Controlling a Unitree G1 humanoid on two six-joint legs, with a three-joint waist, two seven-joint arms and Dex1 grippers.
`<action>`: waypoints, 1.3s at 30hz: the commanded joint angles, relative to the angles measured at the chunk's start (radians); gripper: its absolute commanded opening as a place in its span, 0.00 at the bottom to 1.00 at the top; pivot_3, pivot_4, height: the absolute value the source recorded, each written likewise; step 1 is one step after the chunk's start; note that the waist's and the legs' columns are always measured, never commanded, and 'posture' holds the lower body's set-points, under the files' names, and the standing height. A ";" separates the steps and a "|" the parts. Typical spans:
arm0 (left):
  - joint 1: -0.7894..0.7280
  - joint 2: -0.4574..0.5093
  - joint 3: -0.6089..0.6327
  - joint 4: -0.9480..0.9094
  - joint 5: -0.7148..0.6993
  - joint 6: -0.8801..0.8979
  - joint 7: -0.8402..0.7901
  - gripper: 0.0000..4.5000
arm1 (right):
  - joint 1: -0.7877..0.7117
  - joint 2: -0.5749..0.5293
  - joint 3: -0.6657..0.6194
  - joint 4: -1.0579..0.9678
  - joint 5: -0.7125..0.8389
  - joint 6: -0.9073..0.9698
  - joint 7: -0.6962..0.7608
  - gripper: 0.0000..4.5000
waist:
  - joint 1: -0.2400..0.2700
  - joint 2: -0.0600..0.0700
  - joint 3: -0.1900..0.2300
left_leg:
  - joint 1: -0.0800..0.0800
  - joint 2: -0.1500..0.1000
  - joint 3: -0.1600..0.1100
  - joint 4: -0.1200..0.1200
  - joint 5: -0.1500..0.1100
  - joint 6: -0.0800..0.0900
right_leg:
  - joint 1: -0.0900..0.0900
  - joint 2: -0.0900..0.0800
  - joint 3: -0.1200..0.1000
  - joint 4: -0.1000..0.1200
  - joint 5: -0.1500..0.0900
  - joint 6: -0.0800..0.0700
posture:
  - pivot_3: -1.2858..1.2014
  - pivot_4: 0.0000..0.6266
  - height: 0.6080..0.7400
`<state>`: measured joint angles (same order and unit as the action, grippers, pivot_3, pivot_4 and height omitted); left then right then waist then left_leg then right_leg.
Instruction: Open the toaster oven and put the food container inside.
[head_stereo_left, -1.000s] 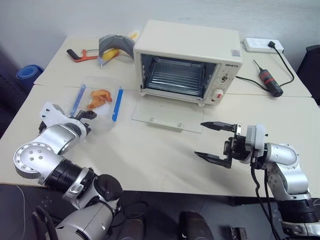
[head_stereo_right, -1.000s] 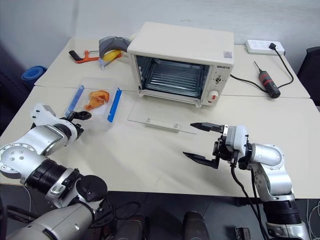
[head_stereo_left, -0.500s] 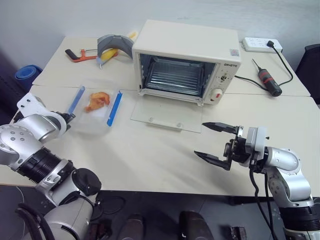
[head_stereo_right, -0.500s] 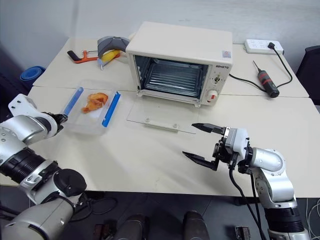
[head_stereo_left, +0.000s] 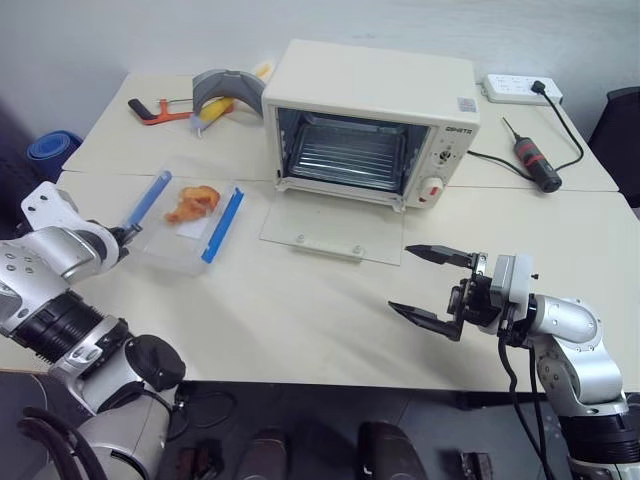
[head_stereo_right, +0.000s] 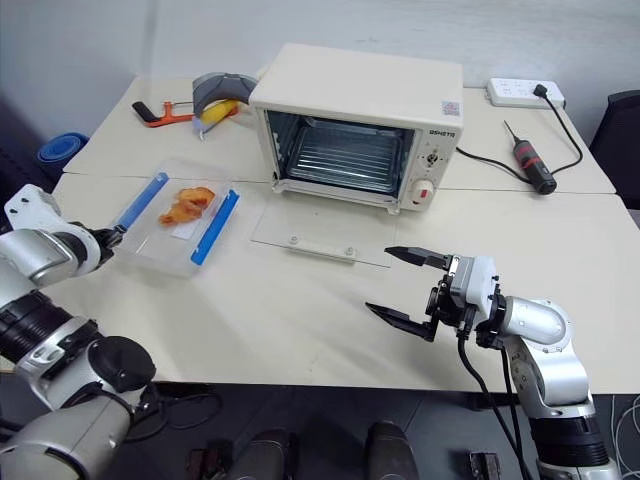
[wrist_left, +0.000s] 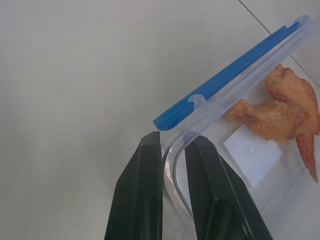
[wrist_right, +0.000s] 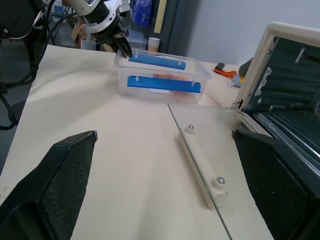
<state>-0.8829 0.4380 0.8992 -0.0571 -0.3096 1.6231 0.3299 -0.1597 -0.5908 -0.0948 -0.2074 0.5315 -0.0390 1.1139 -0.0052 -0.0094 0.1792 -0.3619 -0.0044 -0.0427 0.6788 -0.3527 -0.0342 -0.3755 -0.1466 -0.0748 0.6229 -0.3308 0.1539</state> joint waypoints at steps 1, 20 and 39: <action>0.033 0.101 -0.079 0.024 0.021 -0.036 -0.077 0.08 | -0.004 -0.015 -0.019 -0.032 0.005 0.000 -0.005 1.00 | 0.001 0.000 0.000 | 0.000 0.000 0.000 0.000 0.000 0.000 | 0.000 0.000 0.000 0.000 0.000 0.000 | 0.52 0.24 1.00; -0.145 0.604 -0.617 0.480 -0.178 -0.192 -0.884 0.08 | 0.031 -0.044 -0.081 -0.006 -0.002 -0.011 -0.032 1.00 | 0.004 0.000 0.001 | -0.005 0.000 -0.002 0.002 0.000 0.000 | -0.002 0.000 -0.002 0.000 0.000 0.000 | 0.52 0.24 1.00; -0.484 0.227 -1.120 0.607 -0.077 -0.346 -1.117 0.08 | 0.157 -0.058 -0.160 -0.102 -0.004 -0.001 -0.135 1.00 | 0.017 0.000 0.002 | -0.008 -0.001 -0.001 0.003 0.000 0.002 | -0.004 0.000 -0.002 0.001 0.000 0.000 | 0.52 0.24 1.00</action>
<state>-1.3243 0.6620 -0.2203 0.5269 -0.4113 1.3242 -0.7614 -0.0097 -0.6462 -0.2195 -0.2605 0.5181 -0.0377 0.9932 0.0118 -0.0095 0.1812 -0.3694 -0.0056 -0.0431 0.6815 -0.3522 -0.0326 -0.3791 -0.1468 -0.0770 0.6237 -0.3308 0.1543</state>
